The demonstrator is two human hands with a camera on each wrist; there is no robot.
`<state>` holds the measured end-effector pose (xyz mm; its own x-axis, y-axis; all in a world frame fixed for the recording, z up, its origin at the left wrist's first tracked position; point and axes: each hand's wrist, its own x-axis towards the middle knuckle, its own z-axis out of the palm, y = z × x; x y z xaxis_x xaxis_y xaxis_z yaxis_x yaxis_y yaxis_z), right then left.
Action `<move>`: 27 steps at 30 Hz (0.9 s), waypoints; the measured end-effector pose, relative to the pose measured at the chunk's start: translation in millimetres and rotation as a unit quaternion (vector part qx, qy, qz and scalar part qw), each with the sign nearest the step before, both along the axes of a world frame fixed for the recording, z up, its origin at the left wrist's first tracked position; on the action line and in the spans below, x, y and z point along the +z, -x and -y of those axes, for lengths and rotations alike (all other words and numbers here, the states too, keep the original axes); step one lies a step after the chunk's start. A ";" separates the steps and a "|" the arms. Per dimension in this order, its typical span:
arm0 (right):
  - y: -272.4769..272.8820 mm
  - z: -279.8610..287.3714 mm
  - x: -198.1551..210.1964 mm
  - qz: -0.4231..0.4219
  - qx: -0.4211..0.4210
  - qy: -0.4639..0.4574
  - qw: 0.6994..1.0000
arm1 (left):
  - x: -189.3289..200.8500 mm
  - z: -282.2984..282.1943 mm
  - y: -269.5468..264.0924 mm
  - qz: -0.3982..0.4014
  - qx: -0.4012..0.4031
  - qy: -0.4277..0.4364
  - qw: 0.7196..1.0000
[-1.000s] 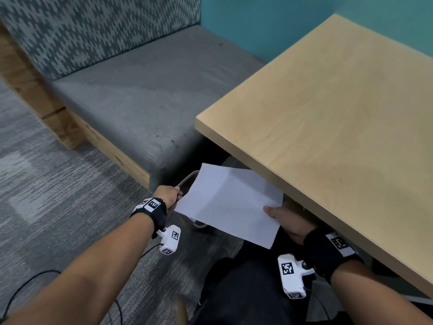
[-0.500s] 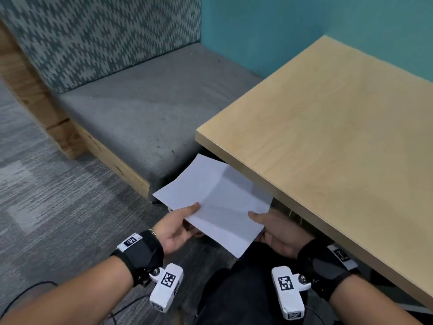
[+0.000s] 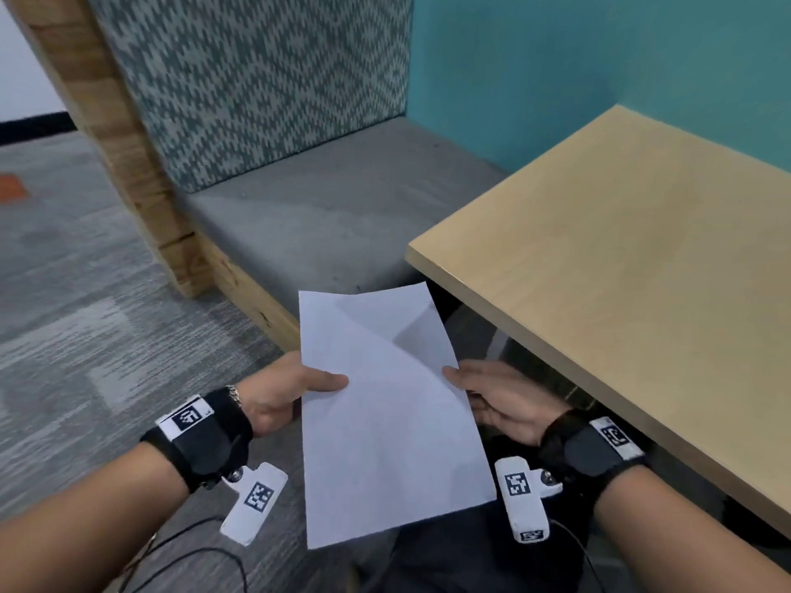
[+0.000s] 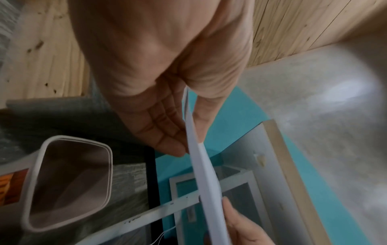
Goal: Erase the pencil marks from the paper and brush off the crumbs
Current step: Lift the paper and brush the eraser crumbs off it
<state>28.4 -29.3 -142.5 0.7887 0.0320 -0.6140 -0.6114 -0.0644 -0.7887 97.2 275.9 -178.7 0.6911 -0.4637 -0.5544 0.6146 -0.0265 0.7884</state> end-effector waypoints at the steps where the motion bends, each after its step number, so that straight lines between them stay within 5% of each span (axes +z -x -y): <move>1: -0.9 -10.3 2.2 0.009 0.007 0.016 1.000 | 6.9 -7.1 3.5 0.003 -0.003 -0.005 1.000; 9: 13.9 -48.3 66.1 0.082 0.046 0.026 0.995 | 94.5 -71.1 33.4 0.067 -0.096 -0.070 0.991; 16: 67.5 -37.5 144.1 0.129 0.046 -0.015 0.991 | 193.7 -74.4 57.2 0.144 -0.195 -0.017 0.970; 21: 109.5 8.1 183.0 0.175 -0.106 0.012 0.979 | 217.6 -0.9 58.5 0.229 -0.168 0.014 0.959; 27: 170.7 98.8 199.8 0.228 -0.275 0.126 0.925 | 223.8 143.8 60.6 0.366 -0.144 -0.028 0.919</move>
